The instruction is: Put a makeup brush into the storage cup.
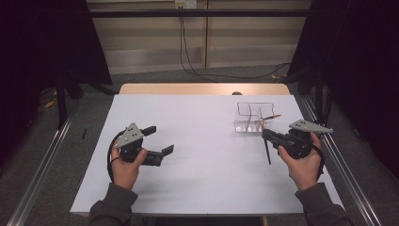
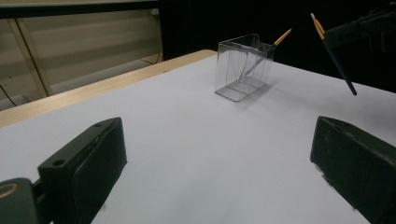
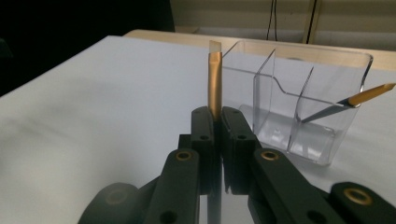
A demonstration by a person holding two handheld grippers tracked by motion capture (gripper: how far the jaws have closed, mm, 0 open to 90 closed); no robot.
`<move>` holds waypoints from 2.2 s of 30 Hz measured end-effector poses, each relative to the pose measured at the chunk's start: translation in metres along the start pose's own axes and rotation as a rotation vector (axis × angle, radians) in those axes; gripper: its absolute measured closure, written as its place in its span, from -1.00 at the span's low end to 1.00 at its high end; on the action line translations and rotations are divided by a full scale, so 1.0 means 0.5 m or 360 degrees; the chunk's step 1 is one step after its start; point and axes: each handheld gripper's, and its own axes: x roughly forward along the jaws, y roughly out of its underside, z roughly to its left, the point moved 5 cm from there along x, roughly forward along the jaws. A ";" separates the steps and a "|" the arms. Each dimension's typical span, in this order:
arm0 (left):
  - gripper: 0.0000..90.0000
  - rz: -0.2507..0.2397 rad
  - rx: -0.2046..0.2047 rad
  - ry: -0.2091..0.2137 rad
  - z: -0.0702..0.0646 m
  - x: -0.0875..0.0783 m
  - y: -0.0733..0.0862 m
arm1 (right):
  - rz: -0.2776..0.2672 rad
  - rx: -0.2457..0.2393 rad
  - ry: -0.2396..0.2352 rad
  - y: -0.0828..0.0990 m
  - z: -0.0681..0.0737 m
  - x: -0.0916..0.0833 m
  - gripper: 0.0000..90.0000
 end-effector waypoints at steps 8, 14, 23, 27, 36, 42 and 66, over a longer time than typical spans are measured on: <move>-0.93 0.0001 0.0000 0.0001 0.000 0.000 0.000 | -0.0123 -0.0043 0.0008 -0.018 0.006 -0.014 0.89; -0.93 0.0002 0.0002 -0.0001 0.000 0.000 0.000 | -0.0214 -0.0048 0.0016 -0.034 0.007 -0.024 0.89; -0.93 -0.0018 -0.0005 0.0015 -0.001 0.001 -0.001 | -0.0334 -0.0056 0.0036 -0.052 0.005 -0.041 0.89; -0.93 -0.0018 -0.0003 0.0025 -0.001 0.001 -0.002 | -0.0406 -0.0080 0.0050 -0.060 0.007 -0.049 0.89; -0.93 -0.0006 0.0001 -0.0001 0.000 0.000 -0.001 | -0.0553 -0.0109 0.0121 -0.076 0.006 -0.064 0.89; -0.93 0.0000 -0.0002 0.0002 0.001 0.000 0.001 | -0.0600 -0.0121 0.0132 -0.080 0.004 -0.061 0.89; -0.93 -0.0008 -0.0010 0.0013 0.003 0.000 0.003 | -0.0626 -0.0080 0.0165 -0.099 -0.024 -0.022 0.89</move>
